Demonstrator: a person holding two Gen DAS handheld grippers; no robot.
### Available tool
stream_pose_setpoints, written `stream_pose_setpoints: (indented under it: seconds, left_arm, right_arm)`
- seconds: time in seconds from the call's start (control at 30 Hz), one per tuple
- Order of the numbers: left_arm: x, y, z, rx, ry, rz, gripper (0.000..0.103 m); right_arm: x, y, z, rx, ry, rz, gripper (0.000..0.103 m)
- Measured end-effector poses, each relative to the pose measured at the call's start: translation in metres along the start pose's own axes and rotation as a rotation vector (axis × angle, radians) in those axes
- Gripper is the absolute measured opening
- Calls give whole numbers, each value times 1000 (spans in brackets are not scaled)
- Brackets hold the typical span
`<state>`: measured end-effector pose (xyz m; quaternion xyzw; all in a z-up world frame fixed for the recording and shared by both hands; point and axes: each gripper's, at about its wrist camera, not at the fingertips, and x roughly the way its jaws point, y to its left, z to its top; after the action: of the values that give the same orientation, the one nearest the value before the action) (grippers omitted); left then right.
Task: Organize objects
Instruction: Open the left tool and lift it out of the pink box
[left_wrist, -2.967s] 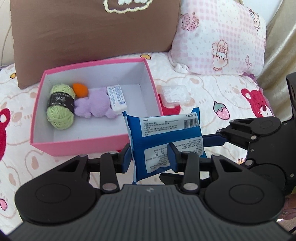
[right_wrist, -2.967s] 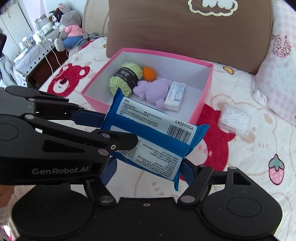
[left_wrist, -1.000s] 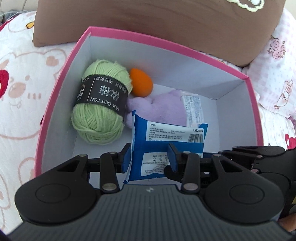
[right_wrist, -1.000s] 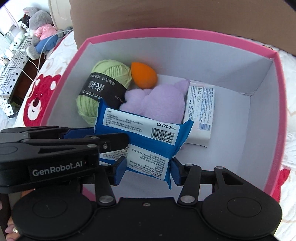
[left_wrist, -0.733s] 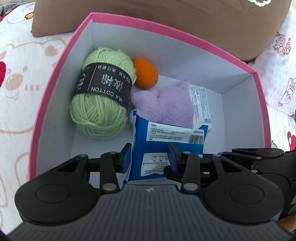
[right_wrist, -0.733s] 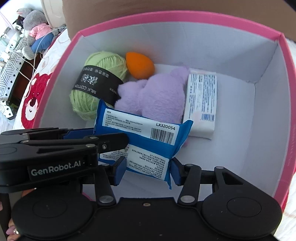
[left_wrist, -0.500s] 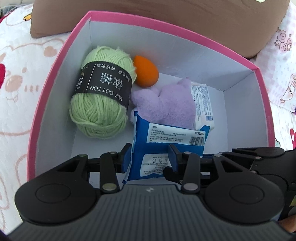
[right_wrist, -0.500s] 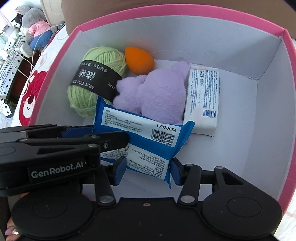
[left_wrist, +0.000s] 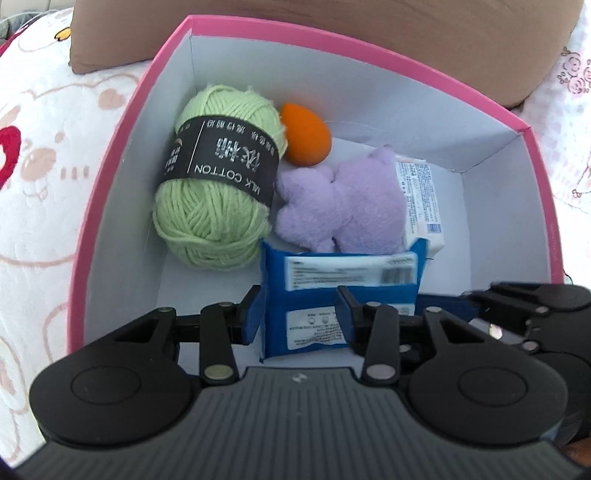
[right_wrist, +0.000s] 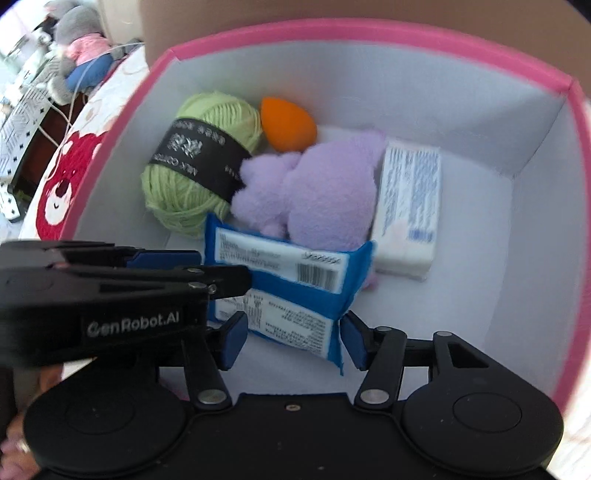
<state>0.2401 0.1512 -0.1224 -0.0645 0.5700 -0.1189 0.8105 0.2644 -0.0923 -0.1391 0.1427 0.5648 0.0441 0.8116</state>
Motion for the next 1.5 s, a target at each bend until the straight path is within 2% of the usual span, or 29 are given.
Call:
stream_pose_setpoints:
  seconds: [0.3,0.6,0.7,0.8,0.87,0.93,1.1,1.3,1.37,1.4,1.43,1.5]
  left_arm:
    - [-39,-19,-8,70,-82,17,41]
    - [-78,-38,-22,118,-96,35,43]
    - [-101,-45,-27,152,-106,23,49]
    - [-115,-52,-30,185,-105,65,51]
    - [-121,-54,-33,198,-103,90,52]
    - [-126,-56,-37,201,-90,91,57]
    - [-136,-62,-51,225,-70,108,62]
    - [-146,-68,-65,209,-45,97,66]
    - [-148,-73,-69,208,-37,99,71]
    - [-148,-75,-72,201,-30,89,79]
    - [-149,-76,-74,195,-24,75,83]
    - [-150,-81,-79,202,-8,54,83]
  right_arm:
    - [-46,10,-17,-138,-89,-22,60]
    - [-92,11,-29,-145,-144,-10,60]
    - [-116,7,-37,-146,-172,-17,61]
    - [-135,5,-43,-157,-186,-23,61]
    - [-146,5,-47,-169,-195,-25,63]
    - [-156,5,-52,-184,-200,-15,73]
    - [-176,6,-66,-215,-211,-17,85]
    - [-196,2,-86,-235,-242,-24,92]
    - [-200,0,-93,-220,-251,-26,92]
    - [-202,-2,-96,-208,-255,-31,92]
    - [-204,-4,-98,-200,-252,-35,92]
    - [-210,-6,-101,-202,-248,-36,92]
